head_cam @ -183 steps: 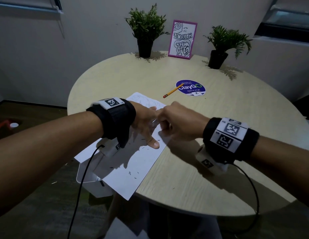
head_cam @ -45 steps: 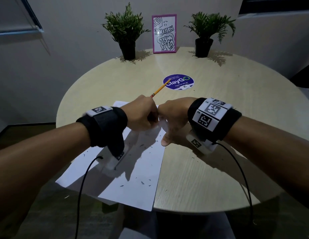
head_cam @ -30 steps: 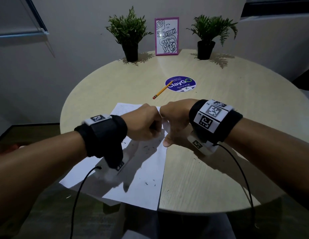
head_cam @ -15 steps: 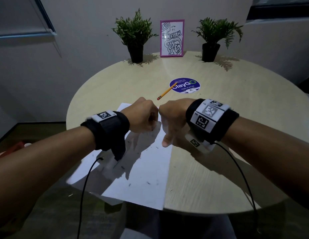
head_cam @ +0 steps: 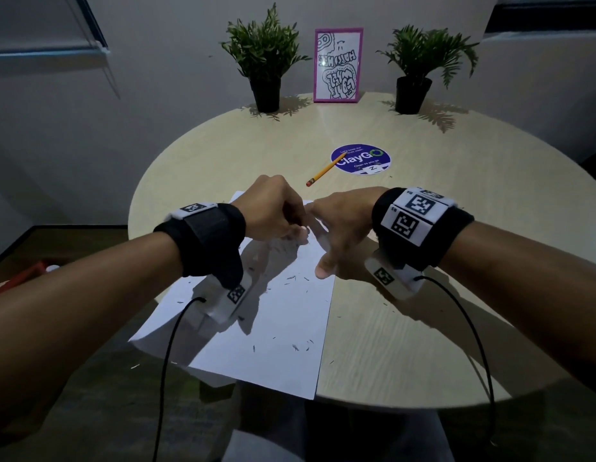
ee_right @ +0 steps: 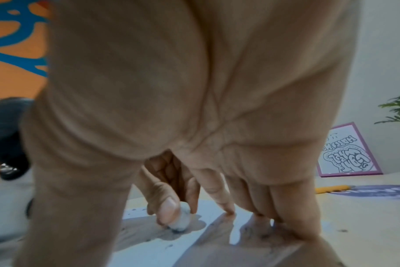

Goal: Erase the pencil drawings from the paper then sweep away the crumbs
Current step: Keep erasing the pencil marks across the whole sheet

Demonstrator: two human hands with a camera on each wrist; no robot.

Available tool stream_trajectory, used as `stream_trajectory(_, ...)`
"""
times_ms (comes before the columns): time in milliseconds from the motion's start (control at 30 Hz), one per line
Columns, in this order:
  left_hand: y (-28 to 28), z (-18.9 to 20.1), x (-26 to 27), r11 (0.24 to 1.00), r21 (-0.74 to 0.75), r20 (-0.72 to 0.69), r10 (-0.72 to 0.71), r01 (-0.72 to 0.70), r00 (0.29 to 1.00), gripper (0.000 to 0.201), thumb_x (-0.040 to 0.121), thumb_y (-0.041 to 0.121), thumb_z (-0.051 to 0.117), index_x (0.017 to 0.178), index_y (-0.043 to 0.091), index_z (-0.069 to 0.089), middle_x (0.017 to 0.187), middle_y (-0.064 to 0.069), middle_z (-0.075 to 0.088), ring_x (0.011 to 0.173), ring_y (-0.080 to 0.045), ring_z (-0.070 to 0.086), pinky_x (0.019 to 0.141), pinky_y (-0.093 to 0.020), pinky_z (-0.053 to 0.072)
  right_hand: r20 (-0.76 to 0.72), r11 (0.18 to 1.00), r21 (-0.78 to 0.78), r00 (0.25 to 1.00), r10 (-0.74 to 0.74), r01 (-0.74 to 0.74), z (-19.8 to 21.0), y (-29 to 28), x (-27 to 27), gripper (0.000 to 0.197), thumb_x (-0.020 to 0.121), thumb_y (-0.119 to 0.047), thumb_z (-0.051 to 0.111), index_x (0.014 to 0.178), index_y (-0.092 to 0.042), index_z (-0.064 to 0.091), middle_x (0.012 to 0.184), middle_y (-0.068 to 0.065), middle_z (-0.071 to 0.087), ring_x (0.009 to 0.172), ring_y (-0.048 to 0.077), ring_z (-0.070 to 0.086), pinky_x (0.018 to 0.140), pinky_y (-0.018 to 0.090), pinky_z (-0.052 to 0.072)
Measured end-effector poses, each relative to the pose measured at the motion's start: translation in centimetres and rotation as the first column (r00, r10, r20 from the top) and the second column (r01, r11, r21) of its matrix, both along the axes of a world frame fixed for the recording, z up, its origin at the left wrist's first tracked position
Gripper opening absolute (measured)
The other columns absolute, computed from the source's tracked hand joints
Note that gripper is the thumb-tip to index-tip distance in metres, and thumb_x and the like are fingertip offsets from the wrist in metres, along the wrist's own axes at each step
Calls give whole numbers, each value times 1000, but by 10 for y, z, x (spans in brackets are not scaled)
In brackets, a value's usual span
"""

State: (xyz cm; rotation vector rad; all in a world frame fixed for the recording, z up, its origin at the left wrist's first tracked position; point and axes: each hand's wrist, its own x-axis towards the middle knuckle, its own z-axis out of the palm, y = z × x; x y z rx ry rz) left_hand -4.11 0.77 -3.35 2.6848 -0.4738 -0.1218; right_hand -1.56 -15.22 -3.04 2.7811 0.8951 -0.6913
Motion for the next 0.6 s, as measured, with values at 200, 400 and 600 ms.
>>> stream_trajectory(200, -2, -5, -10, 998, 47, 12, -50, 49, 999, 17, 71, 28, 89, 82, 19, 79, 75, 9, 73, 76, -4, 67, 66, -10, 48, -37, 1000, -3, 999, -11, 11, 3, 3, 1, 76, 63, -65, 84, 119, -20, 61, 108, -3, 69, 98, 21, 65, 88, 38, 54)
stream_trajectory(400, -4, 1, -5, 996, 73, 63, -50, 46, 997, 10, 75, 19, 84, 85, 17, 81, 78, 3, 75, 78, -11, 67, 74, -22, 53, -28, 1000, -8, 1000, 6, -6, 2, 3, 2, 81, 62, -66, 84, 122, -18, 60, 109, -1, 69, 98, 21, 66, 87, 37, 54)
stream_trajectory(600, -1, 1, 5, 992, 121, 63, -45, 37, 997, 11, 76, 15, 83, 85, 20, 80, 78, 6, 75, 72, -3, 64, 72, -20, 54, -42, 999, 33, 999, -4, 5, 1, 2, 3, 82, 60, -65, 86, 122, -19, 59, 111, -2, 69, 99, 21, 66, 88, 39, 54)
